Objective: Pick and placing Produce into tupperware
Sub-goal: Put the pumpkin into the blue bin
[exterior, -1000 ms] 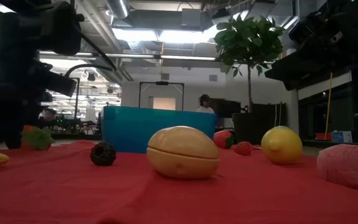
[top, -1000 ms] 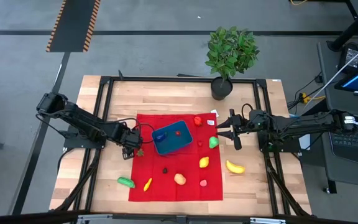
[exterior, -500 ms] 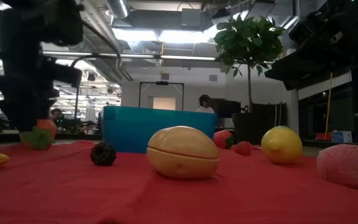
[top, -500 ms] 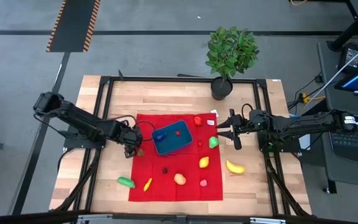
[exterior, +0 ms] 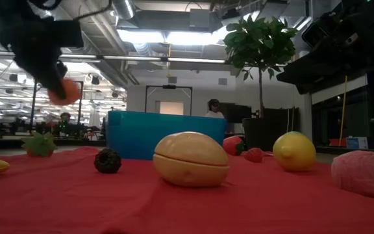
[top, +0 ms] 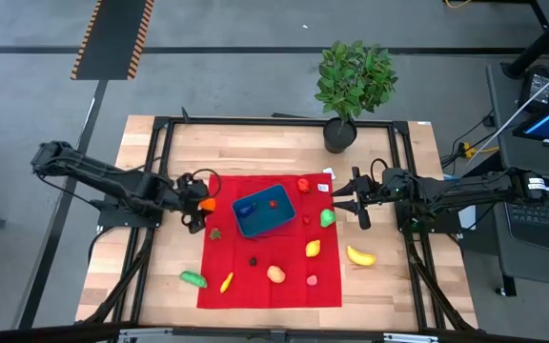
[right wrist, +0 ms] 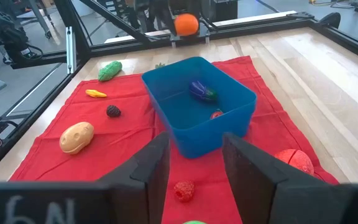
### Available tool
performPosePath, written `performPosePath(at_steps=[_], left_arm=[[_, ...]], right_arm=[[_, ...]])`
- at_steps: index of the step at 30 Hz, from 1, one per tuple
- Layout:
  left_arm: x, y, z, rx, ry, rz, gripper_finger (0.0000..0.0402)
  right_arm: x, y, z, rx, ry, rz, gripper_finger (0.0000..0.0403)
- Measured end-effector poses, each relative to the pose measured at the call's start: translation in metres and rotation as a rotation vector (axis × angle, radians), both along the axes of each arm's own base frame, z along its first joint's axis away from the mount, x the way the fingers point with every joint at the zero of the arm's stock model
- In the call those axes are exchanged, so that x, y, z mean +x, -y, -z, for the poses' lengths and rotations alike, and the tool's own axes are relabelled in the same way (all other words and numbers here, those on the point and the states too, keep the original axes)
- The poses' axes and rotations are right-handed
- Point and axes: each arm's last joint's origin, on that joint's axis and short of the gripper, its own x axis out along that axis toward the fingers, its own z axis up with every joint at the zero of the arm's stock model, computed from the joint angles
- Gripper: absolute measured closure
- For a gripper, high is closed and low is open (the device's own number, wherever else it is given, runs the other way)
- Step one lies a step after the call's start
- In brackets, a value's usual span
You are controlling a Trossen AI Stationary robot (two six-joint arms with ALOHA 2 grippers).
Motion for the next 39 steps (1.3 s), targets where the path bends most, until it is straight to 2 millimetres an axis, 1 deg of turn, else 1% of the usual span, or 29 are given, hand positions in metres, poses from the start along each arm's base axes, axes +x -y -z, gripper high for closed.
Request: performPosePath(at_steps=[4, 13, 18, 20, 28, 34, 36, 39], left_arm=[[0.004, 0.001, -0.01, 0.019, 0.111, 0.054, 0.0175], [0.015, 0.004, -0.022, 0.094, 0.249, 0.175, 0.0175], [0.024, 0.008, -0.034, 0.092, 0.388, 0.297, 0.0175], [0.025, 0.009, -0.035, 0.103, 0.406, 0.318, 0.0175], [0.025, 0.008, -0.036, 0.115, 0.409, 0.307, 0.0175], [0.025, 0.003, -0.035, 0.152, 0.408, 0.188, 0.0175], [0.026, 0.001, -0.034, 0.154, 0.394, 0.138, 0.0175], [0.03, -0.003, -0.029, 0.166, 0.361, 0.114, 0.0175]], right_arm=[[0.0, 0.0, 0.0, 0.0, 0.002, 0.0, 0.0254], [0.0, 0.0, -0.001, -0.001, 0.008, -0.001, 0.0254], [0.0, 0.0, -0.001, -0.003, 0.009, -0.001, 0.0254], [0.0, 0.0, -0.001, -0.005, 0.008, -0.001, 0.0254], [0.0, 0.0, -0.001, -0.005, 0.009, -0.001, 0.0254], [0.0, 0.0, -0.001, -0.004, 0.009, -0.001, 0.0254], [0.0, 0.0, -0.001, -0.004, 0.009, -0.001, 0.0254], [0.0, 0.0, -0.001, -0.004, 0.011, -0.001, 0.0254]])
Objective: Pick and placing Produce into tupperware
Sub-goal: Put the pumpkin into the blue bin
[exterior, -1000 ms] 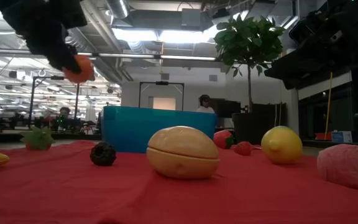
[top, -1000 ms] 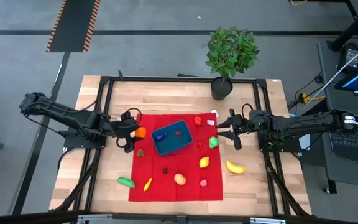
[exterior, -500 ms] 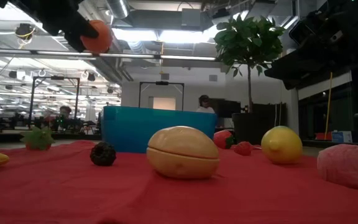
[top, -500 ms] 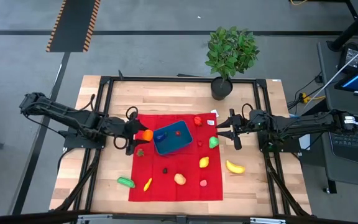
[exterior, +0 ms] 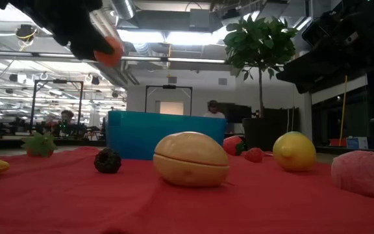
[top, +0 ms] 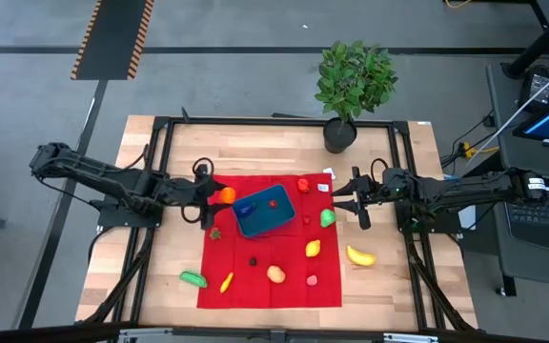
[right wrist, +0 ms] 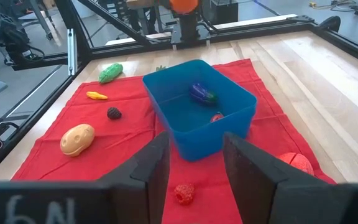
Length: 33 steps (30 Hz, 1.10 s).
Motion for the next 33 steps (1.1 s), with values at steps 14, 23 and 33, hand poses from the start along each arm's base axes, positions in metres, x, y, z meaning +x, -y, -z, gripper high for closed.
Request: performPosePath(at_steps=[14, 23, 33], left_arm=[[0.035, -0.019, 0.003, 0.072, -0.187, 0.035, 0.0175], [0.068, -0.032, -0.01, 0.1, -0.353, 0.139, 0.0175], [0.1, -0.043, -0.011, 0.054, -0.426, 0.276, 0.0175]], right_arm=[[0.0, 0.0, 0.0, 0.0, 0.003, 0.0, 0.0254], [0.0, 0.0, 0.0, 0.0, 0.001, 0.0, 0.0254], [-0.001, 0.0, 0.003, -0.005, -0.027, -0.002, 0.0254]])
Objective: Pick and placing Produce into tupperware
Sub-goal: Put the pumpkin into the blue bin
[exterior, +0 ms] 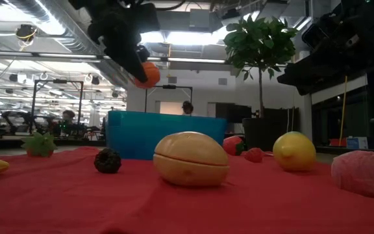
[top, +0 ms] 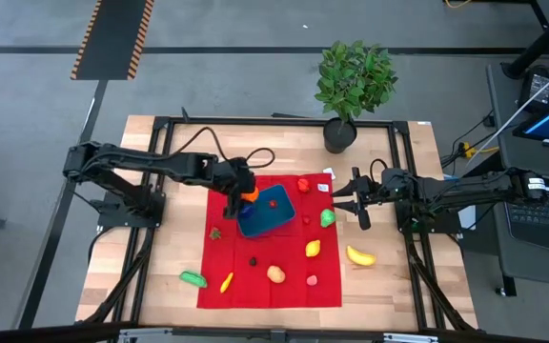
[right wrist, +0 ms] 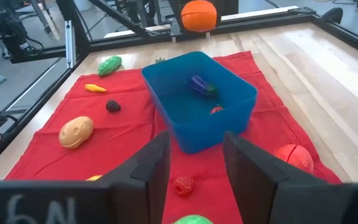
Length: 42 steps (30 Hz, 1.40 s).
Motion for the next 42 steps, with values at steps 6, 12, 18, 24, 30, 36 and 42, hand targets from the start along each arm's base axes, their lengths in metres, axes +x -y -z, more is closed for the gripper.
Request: performPosePath(at_steps=[6, 12, 18, 24, 30, 36, 42], left_arm=[[0.019, -0.005, 0.009, -0.023, -0.062, 0.021, 0.0175], [0.036, -0.007, 0.023, -0.008, -0.125, 0.075, 0.0175], [0.05, -0.008, 0.027, -0.031, -0.164, 0.134, 0.0175], [0.064, -0.012, 0.023, -0.019, -0.165, 0.187, 0.0175], [0.077, -0.012, 0.026, -0.045, -0.168, 0.249, 0.0175], [0.077, -0.017, 0.033, -0.054, -0.21, 0.233, 0.0175], [0.077, -0.02, 0.033, -0.054, -0.202, 0.216, 0.0175]], right_arm=[[0.0, 0.0, 0.0, -0.011, 0.0, -0.003, 0.0254], [0.0, 0.0, 0.0, -0.011, 0.0, -0.003, 0.0254], [0.0, 0.0, 0.0, -0.011, -0.001, -0.003, 0.0254], [0.0, 0.0, 0.001, -0.012, -0.005, -0.004, 0.0254], [0.0, 0.0, 0.001, -0.014, -0.009, -0.004, 0.0254], [0.0, 0.0, 0.001, -0.014, -0.013, -0.004, 0.0254], [0.0, 0.0, 0.001, -0.017, -0.014, -0.005, 0.0254]])
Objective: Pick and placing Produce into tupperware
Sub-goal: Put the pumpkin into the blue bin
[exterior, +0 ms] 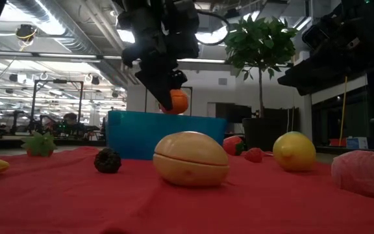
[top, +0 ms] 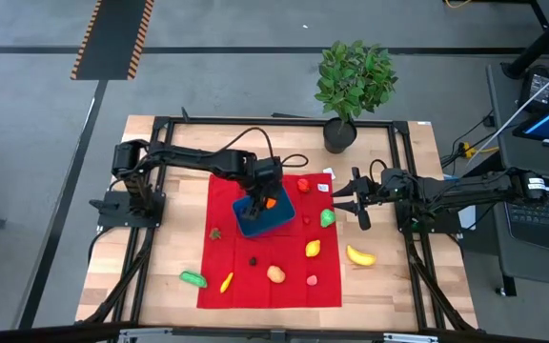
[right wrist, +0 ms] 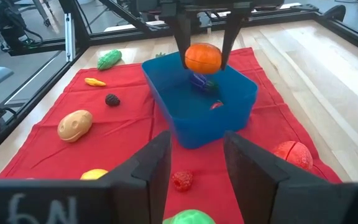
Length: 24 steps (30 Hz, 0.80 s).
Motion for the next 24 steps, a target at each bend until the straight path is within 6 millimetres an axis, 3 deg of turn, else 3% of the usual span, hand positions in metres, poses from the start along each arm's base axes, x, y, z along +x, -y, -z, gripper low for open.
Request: performPosePath(at_steps=[18, 24], left_arm=[[0.011, 0.0, 0.041, 0.087, -0.123, -0.017, 0.0175], [0.012, 0.003, 0.046, 0.107, -0.137, -0.004, 0.0175]], right_arm=[[0.0, 0.0, 0.002, -0.018, -0.018, -0.006, 0.0254], [0.0, 0.0, 0.002, -0.018, -0.018, -0.006, 0.0254]])
